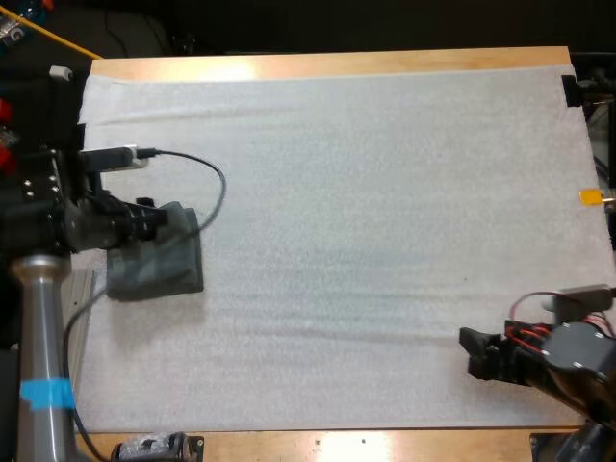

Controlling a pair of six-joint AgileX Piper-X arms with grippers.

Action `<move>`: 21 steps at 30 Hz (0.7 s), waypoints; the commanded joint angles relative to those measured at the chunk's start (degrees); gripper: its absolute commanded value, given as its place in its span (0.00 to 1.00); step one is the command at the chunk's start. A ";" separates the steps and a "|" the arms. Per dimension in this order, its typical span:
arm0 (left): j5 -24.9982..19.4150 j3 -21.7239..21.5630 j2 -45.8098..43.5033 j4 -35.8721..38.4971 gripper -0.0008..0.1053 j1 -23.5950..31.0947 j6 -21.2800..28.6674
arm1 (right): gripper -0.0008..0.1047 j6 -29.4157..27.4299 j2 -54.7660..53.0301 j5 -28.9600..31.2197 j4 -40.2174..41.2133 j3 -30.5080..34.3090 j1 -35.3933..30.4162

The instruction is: Pick towel from pile, fold and stack

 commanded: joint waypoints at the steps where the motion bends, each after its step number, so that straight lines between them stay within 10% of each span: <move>1: 0.28 -0.31 -1.30 0.41 0.60 -1.11 -0.01 | 0.63 -1.73 0.81 0.42 -0.76 -0.16 0.02; 11: -0.58 -0.31 -8.76 3.86 0.60 -13.26 -0.92 | 0.63 -6.80 7.66 -0.51 -6.37 -0.16 -2.79; 21: -3.42 -0.31 -14.08 7.86 0.60 -16.53 -0.92 | 0.63 -17.89 8.74 -12.54 -7.31 -1.22 -26.54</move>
